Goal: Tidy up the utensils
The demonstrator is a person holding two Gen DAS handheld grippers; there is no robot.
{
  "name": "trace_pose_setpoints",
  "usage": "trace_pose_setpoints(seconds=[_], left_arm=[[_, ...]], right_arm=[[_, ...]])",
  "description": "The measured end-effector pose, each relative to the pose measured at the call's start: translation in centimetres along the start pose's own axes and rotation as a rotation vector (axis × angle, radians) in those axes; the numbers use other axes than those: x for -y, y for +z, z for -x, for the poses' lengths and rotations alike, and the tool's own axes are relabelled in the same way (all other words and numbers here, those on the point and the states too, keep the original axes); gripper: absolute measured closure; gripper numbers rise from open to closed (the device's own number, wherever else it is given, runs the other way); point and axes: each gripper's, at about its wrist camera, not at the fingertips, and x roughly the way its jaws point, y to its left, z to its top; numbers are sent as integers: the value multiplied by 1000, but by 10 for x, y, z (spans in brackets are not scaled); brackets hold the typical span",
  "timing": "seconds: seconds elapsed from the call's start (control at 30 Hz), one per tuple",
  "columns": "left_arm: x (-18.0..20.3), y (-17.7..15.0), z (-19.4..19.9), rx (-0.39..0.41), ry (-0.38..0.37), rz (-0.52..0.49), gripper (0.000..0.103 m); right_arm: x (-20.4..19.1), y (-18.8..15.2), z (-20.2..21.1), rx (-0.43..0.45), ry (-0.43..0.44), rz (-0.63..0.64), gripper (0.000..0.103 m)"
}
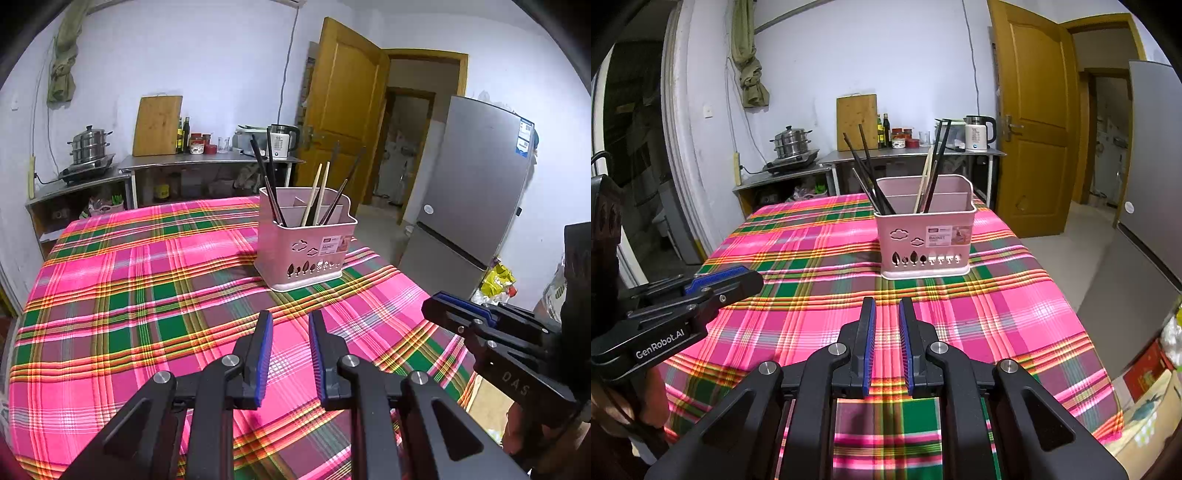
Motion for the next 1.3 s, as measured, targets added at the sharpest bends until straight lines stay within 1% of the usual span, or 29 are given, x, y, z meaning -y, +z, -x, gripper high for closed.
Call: trace_pose_setpoints(seconds=[1.3], left_arm=[[3, -4, 1, -9, 10, -13, 84]], right_arm=[[-1, -1, -4, -15, -6, 3, 90]])
